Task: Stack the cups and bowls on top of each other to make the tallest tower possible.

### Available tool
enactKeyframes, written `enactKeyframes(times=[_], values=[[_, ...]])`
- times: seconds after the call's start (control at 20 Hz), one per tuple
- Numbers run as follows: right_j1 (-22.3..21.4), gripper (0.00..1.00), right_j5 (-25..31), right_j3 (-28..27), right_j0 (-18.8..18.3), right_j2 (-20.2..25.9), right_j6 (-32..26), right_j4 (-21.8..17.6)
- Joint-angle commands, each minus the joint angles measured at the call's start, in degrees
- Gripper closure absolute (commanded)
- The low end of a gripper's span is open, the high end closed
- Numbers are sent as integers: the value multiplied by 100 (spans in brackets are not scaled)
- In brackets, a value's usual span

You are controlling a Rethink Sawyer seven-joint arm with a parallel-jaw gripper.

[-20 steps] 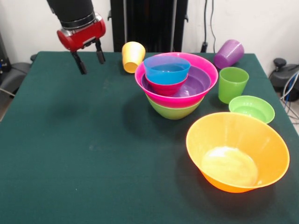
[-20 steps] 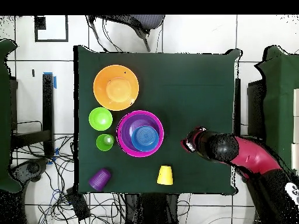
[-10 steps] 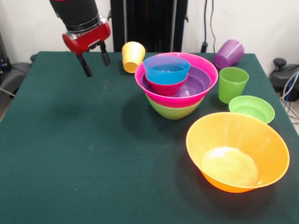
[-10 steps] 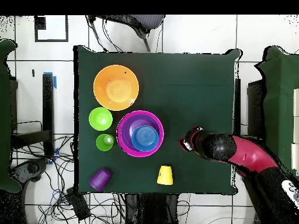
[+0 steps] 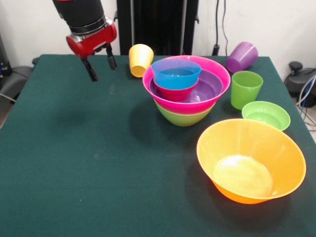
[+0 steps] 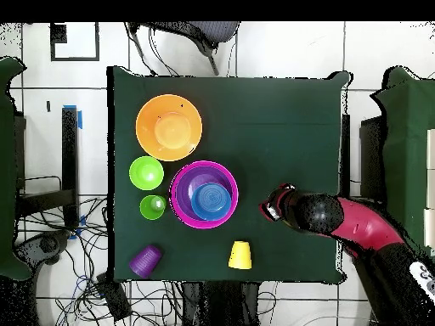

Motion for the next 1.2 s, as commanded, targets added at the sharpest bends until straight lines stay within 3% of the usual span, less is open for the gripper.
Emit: enactKeyframes(times=[0.05, 1.2], values=[[134, 0, -184, -304, 128, 203, 56, -483], [228, 0, 37, -300, 126, 201, -120, -528]])
